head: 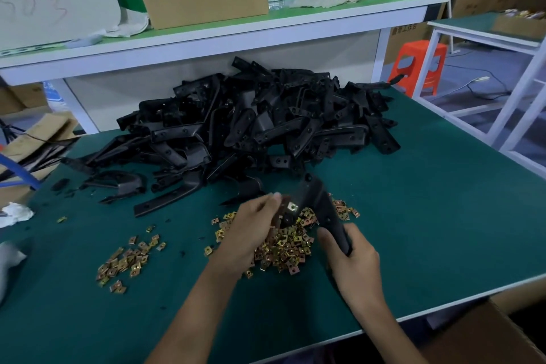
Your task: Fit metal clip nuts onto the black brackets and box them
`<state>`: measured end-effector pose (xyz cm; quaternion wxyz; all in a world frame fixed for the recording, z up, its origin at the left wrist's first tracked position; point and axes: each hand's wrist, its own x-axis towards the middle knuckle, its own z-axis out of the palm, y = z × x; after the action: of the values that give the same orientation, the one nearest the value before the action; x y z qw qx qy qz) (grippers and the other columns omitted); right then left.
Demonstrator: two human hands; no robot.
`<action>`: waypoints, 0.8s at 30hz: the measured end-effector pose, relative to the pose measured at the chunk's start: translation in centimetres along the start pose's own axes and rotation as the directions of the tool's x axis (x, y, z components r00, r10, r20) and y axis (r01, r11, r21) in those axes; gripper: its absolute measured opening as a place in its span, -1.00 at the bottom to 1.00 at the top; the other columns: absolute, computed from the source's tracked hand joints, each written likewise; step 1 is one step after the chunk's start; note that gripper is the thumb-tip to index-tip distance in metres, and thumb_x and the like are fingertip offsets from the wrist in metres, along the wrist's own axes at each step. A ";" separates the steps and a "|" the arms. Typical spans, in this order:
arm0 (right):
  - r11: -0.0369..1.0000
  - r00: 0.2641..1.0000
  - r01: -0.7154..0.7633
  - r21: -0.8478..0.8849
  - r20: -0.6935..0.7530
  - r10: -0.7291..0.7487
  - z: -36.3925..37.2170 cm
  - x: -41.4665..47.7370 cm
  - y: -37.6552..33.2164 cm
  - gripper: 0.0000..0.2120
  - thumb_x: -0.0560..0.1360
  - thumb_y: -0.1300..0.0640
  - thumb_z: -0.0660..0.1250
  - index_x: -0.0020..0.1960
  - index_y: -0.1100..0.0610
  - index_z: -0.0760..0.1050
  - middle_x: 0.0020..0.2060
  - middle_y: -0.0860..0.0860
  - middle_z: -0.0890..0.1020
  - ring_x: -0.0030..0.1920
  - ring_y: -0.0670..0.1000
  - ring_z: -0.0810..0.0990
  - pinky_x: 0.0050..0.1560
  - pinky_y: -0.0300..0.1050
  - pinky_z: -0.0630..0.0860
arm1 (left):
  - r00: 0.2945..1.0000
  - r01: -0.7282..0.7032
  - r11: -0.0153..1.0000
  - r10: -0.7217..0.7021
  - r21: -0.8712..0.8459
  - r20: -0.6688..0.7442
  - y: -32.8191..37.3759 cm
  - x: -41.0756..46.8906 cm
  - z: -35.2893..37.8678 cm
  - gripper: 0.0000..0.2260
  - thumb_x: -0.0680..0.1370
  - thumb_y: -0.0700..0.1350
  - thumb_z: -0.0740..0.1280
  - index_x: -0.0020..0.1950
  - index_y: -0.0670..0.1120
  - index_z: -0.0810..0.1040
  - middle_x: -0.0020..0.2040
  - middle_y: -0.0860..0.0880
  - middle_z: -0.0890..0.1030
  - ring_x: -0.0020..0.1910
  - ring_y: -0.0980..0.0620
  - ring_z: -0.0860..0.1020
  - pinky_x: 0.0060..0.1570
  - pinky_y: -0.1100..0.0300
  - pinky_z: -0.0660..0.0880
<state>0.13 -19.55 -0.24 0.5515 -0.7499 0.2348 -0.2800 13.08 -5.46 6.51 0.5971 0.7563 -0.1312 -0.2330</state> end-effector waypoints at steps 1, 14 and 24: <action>1.000 1.000 -0.019 0.024 -0.016 0.019 0.0 0.0 -0.1 -0.60 0.41 -0.35 0.33 -0.21 -0.01 0.43 -0.45 0.09 0.47 -0.47 -0.09 0.38 -0.47 -0.14 0.33 | 0.995 -0.057 0.988 0.068 0.143 -0.073 -0.2 1.1 0.1 -0.78 0.68 0.04 0.25 0.04 0.12 0.70 -0.07 0.18 0.67 -0.11 0.18 0.60 -0.15 0.29 0.49; 1.000 1.000 0.009 -0.005 -0.017 -0.009 -0.1 0.5 0.1 -0.63 0.46 -0.36 0.32 -0.21 -0.07 0.39 -0.43 0.12 0.45 -0.48 -0.08 0.39 -0.47 -0.10 0.32 | 0.961 -0.129 0.647 0.268 0.751 -0.066 -0.5 8.2 0.1 -0.90 0.63 -0.11 0.34 0.11 -0.09 0.58 0.07 -0.09 0.61 0.06 -0.08 0.55 0.02 0.09 0.48; 0.997 0.999 -0.044 0.064 0.025 0.042 -0.1 0.1 0.0 -0.52 0.44 -0.37 0.35 -0.14 0.07 0.43 -0.40 0.22 0.45 -0.45 0.00 0.36 -0.47 0.14 0.34 | 0.986 -0.146 0.982 0.154 -0.121 0.059 2.4 2.3 0.0 -0.81 0.66 -0.13 0.31 0.15 0.05 0.69 0.02 0.04 0.63 -0.02 0.11 0.59 -0.08 0.33 0.53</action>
<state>0.13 -19.73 -0.16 0.5839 -0.7299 0.2351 -0.2665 15.19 -7.15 8.37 0.6512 0.6999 -0.1943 -0.2200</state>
